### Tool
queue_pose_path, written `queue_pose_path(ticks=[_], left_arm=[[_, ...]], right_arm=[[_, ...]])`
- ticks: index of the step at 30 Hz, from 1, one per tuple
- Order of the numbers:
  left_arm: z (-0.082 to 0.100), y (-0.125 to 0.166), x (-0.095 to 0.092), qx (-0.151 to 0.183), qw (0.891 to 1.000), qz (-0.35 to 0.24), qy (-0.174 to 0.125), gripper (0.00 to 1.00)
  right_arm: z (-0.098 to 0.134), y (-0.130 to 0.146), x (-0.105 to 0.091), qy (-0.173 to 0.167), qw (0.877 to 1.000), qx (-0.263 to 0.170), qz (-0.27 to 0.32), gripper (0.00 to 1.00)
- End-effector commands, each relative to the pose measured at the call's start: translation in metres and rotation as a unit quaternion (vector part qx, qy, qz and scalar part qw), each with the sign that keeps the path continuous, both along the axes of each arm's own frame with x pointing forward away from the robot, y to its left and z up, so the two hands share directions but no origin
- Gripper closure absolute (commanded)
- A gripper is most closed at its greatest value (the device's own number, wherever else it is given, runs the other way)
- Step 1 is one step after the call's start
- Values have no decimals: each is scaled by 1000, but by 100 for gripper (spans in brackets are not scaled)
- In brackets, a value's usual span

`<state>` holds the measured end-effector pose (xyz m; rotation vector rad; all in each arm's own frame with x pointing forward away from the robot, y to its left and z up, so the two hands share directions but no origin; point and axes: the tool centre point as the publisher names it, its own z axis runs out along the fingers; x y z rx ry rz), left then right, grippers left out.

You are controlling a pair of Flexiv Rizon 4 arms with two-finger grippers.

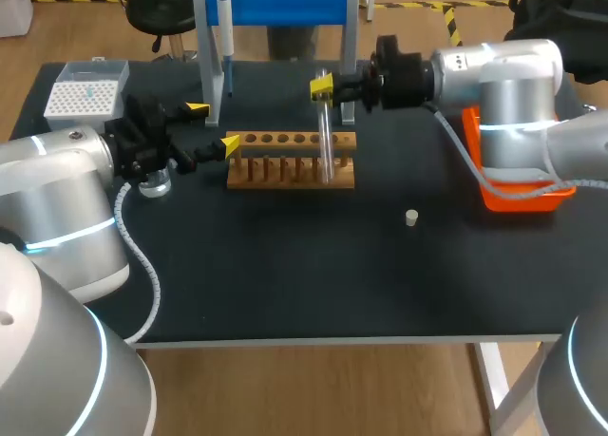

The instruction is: Invert the test tube, pick up the pipette, mount the tip to pipette, aspirate from beaker and dispense into the tube, eject the tip, return the pipette, and cap with the stopper.

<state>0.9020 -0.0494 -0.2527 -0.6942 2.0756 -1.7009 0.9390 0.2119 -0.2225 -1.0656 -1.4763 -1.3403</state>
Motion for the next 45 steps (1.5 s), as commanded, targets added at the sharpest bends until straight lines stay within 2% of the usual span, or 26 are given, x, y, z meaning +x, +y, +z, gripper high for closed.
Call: queue_pose_path(ticks=[1, 8, 14, 20, 45], left_arm=[[-1, -2, -1, 0, 1000, 4, -2, 0], [-1, -2, -1, 0, 1000, 4, -2, 0], [-1, -2, -1, 0, 1000, 4, -2, 0], [-1, -2, -1, 0, 1000, 4, -2, 0], [-1, -2, -1, 0, 1000, 4, -2, 0]], right_arm=[[5, -2, -3, 175, 984, -18, 3, 100], [10, -3, -7, 182, 983, 13, 14, 100], [12, -4, -9, 165, 986, 26, 18, 100], [12, -5, -10, 152, 988, 32, 20, 100], [13, -5, -10, 153, 987, 37, 21, 100]])
